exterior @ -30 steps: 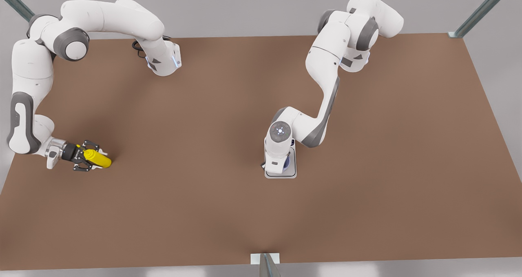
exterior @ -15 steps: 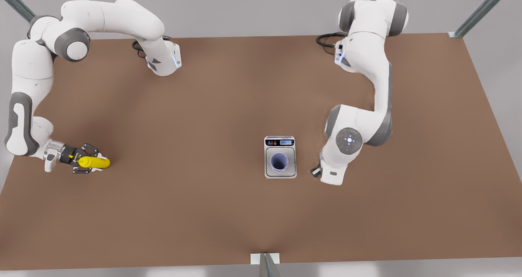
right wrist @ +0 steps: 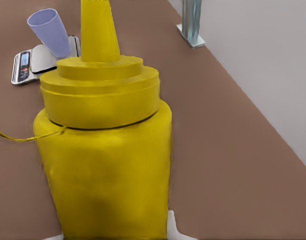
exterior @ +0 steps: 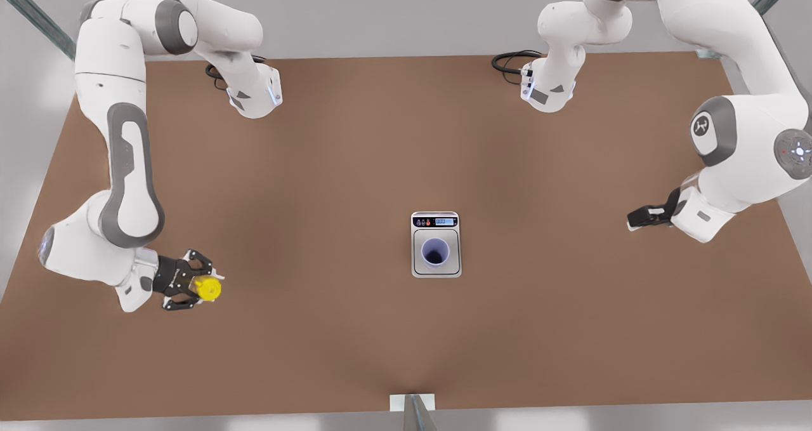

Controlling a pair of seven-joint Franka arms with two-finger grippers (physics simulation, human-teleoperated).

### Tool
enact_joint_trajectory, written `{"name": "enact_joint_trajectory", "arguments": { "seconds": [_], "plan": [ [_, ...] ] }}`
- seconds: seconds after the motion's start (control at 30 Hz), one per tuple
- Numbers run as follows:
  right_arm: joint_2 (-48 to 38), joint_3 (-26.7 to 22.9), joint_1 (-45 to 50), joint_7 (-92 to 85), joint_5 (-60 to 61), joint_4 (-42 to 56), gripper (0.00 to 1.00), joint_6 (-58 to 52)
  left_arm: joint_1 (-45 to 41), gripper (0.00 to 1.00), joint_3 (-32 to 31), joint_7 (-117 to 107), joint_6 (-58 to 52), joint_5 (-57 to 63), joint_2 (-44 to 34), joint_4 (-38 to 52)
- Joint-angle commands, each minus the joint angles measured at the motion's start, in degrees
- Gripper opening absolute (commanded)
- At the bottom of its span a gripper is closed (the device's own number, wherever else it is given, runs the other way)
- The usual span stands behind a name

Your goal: Move cup to the weight, pick up sauce bottle, pour sauce

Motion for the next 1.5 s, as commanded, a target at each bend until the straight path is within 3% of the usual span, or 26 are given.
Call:
{"name": "enact_joint_trajectory", "arguments": {
  "seconds": [0.0,0.2,0.37,0.8,0.9,1.2,1.47],
  "plan": [
    [-0.2,0.0,0.9,1.2,-0.5,0.0,0.58,0.3,-0.4,1.0,0.0,-0.1,-0.1,1.9,0.2,0.8],
    [-1.5,0.0,24.9,36.1,-25.3,1.8,0.58,6.9,-0.8,1.0,0.2,0.7,0.5,2.0,1.2,3.2],
    [2.0,0.0,39.3,45.2,-45.3,7.6,0.58,3.7,-0.9,1.0,0.0,0.4,0.0,2.0,0.7,5.3],
    [9.6,0.0,44.8,52.8,-86.3,11.0,0.58,-1.1,-0.9,1.0,0.1,0.3,-0.8,2.2,0.1,6.8],
    [13.1,-0.2,45.7,54.4,-86.8,15.5,0.58,-1.3,-0.9,1.0,0.1,0.3,-0.8,2.2,0.2,7.1],
    [16.6,-0.3,47.7,56.1,-97.0,15.4,0.58,-2.5,-0.9,1.0,0.2,0.3,-0.8,2.2,0.1,7.2],
    [19.1,-0.4,48.2,56.2,-98.2,15.8,0.58,-2.5,-0.9,1.0,0.1,0.4,-0.7,2.2,0.4,7.9]
  ]
}}
